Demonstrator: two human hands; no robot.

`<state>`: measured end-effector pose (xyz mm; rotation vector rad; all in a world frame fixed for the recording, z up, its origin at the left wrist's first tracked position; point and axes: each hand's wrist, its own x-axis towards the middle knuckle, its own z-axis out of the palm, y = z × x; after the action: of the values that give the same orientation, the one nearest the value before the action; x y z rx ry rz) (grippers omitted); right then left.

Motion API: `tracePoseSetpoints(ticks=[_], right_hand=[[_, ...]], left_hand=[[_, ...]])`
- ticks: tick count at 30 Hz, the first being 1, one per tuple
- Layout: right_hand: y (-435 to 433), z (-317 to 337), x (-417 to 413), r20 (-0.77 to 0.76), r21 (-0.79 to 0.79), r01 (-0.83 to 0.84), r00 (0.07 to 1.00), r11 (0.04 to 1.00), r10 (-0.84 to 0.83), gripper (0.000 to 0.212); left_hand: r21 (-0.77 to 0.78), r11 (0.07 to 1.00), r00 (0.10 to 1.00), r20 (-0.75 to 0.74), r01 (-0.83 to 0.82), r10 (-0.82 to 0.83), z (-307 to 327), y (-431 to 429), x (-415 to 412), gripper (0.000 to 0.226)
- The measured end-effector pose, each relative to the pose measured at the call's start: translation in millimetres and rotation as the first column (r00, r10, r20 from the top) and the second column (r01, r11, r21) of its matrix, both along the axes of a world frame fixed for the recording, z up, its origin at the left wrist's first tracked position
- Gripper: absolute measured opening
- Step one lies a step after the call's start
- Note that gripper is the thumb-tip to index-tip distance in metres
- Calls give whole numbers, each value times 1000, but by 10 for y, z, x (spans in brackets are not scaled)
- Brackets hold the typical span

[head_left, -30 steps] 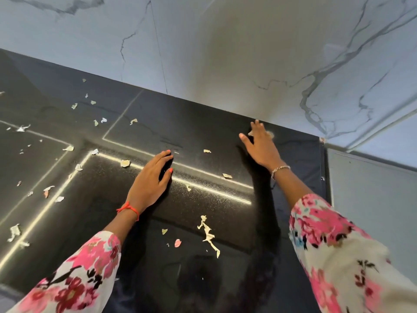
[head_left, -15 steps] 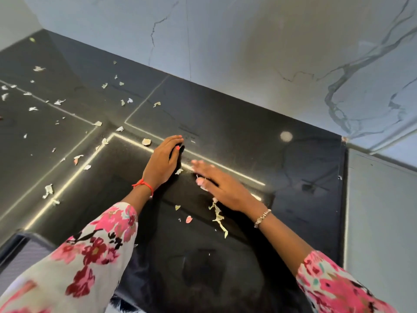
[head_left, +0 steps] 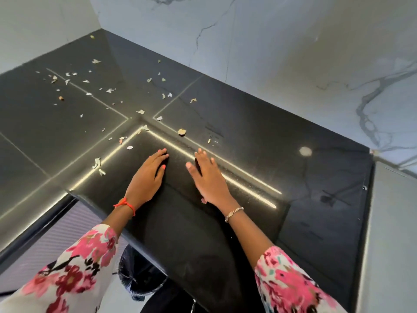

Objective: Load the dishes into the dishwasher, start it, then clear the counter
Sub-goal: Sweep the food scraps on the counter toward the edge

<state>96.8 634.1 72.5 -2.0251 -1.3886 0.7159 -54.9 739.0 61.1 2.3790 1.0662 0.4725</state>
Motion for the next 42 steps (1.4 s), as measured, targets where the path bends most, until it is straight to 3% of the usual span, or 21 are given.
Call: tracePoseSetpoints(ticks=[1, 3, 5, 8, 10, 13, 19, 22, 24, 27, 31, 37, 40, 42], right_hand=[[17, 32, 4, -133, 46, 23, 991, 999, -16, 58], [-79, 108, 29, -163, 130, 149, 978, 980, -127, 51], [-316, 124, 51, -59, 157, 324, 946, 933, -318, 52], [-843, 49, -59, 175, 28, 567, 808, 823, -562, 69], [-1065, -59, -278, 298, -74, 653, 736, 754, -608, 83], [-949, -189, -636, 429, -80, 695, 671, 715, -604, 92], [51, -184, -891, 382, -56, 565, 774, 823, -506, 81], [325, -143, -817, 202, 38, 353, 914, 935, -353, 72], [407, -94, -671, 99, 134, 358, 923, 924, -371, 65], [440, -90, -334, 220, 72, 455, 861, 888, -459, 66], [636, -131, -12, 354, -56, 486, 827, 872, -437, 73], [1005, -161, -248, 441, -101, 340, 858, 935, -265, 75], [919, -96, -450, 253, -36, 116, 962, 993, -103, 65], [795, -46, -603, 22, 86, 173, 984, 981, -175, 60]], left_hand=[[-11, 1000, 1000, 18, 2, -2, -14, 21, -12, 35], [-27, 999, 998, 66, -18, 20, -24, 48, -15, 33], [-35, 999, 995, 98, -31, 34, -27, 60, -8, 32], [-37, 999, 993, 118, -12, 16, -45, 71, -23, 33], [-44, 999, 991, 133, -4, 10, -56, 83, -26, 33], [-61, 998, 987, 159, 5, 4, -58, 88, -42, 33], [-177, 981, 966, 256, 81, -34, 13, 158, -100, 30], [-209, 969, 946, 319, 131, -60, 136, 270, -235, 30], [-172, 978, 936, 347, 121, -55, 205, 413, -400, 28], [-117, 992, 941, 339, 42, 0, 216, 715, -730, 26], [-80, 990, 955, 263, -119, 136, 150, 1114, -1175, 27], [-33, 985, 983, 64, -169, 171, -23, 1354, -1465, 35], [-6, 985, 982, 66, -175, 175, -55, 1358, -1468, 35], [-16, 983, 978, 94, -184, 184, -73, 1381, -1475, 34]])
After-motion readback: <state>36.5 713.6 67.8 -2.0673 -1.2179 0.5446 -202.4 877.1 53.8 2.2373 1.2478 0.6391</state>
